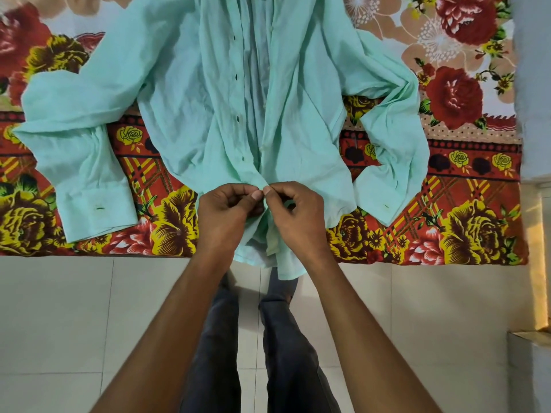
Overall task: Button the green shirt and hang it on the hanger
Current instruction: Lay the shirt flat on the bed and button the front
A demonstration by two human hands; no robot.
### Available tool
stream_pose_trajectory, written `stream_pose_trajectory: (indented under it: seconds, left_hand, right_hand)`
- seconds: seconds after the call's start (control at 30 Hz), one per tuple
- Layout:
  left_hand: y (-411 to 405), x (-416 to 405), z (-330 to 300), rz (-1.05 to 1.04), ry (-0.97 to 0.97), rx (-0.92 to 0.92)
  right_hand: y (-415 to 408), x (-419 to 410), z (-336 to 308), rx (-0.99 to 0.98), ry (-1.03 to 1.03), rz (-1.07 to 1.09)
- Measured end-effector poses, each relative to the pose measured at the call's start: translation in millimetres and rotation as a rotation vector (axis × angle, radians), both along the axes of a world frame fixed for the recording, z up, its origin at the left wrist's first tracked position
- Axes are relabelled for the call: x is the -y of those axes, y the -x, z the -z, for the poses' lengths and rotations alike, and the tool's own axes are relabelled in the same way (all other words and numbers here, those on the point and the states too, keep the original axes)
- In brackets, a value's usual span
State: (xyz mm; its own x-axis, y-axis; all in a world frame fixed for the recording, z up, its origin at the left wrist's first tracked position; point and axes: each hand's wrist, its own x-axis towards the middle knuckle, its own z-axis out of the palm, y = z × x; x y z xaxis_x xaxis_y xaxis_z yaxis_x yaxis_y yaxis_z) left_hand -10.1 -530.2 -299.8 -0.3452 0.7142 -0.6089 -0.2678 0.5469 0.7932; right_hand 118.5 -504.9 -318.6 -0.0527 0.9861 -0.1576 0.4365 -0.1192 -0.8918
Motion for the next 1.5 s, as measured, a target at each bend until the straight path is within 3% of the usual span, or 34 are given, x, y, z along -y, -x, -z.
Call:
stream_pose_trajectory:
  seconds: [0.13, 0.27, 0.43, 0.5, 0.63, 0.73, 0.83, 0.97, 1.13, 1.23, 1.4, 1.5]
  left_hand:
    - [3, -1, 1, 0.016, 0.078, 0.052]
    - [13, -8, 3, 0.215, 0.017, -0.641]
    - [0, -41, -4, 0.283, -0.145, -0.973]
    - [-1, -53, -2, 0.362, -0.075, -1.007]
    - [7, -61, -2, 0.453, 0.038, -1.066]
    - [18, -58, -3, 0.439, 0.046, -1.039]
    - [26, -54, -2, 0.456, 0.052, -0.982]
    - [26, -54, -3, 0.518, 0.095, -0.937]
    - [27, -53, 0, 0.498, 0.059, -1.071]
    - [27, -53, -6, 0.316, -0.004, -0.897]
    - [26, -56, -13, -0.146, 0.046, -0.101]
    - [20, -57, -14, -0.202, 0.032, 0.001]
  right_hand:
    - [-1, -2, -1, 0.009, 0.132, -0.069]
    - [-14, -21, -3, 0.29, 0.23, -0.397]
    - [7, -49, -8, 0.168, -0.005, -0.041]
    - [15, -61, -7, 0.152, 0.001, 0.007]
    - [28, -74, 3, 0.241, 0.07, -0.122]
    - [37, -72, 12, 0.389, 0.135, -0.194]
    - [44, -66, 17, 0.485, 0.07, -0.143]
    - [41, -62, 20, 0.373, 0.029, -0.047]
    - [34, -55, 13, 0.162, -0.037, 0.095]
    - [30, -52, 9, 0.121, -0.129, 0.144]
    - [28, -52, 2, 0.085, -0.228, 0.11]
    - [30, -54, -3, 0.055, -0.201, 0.072]
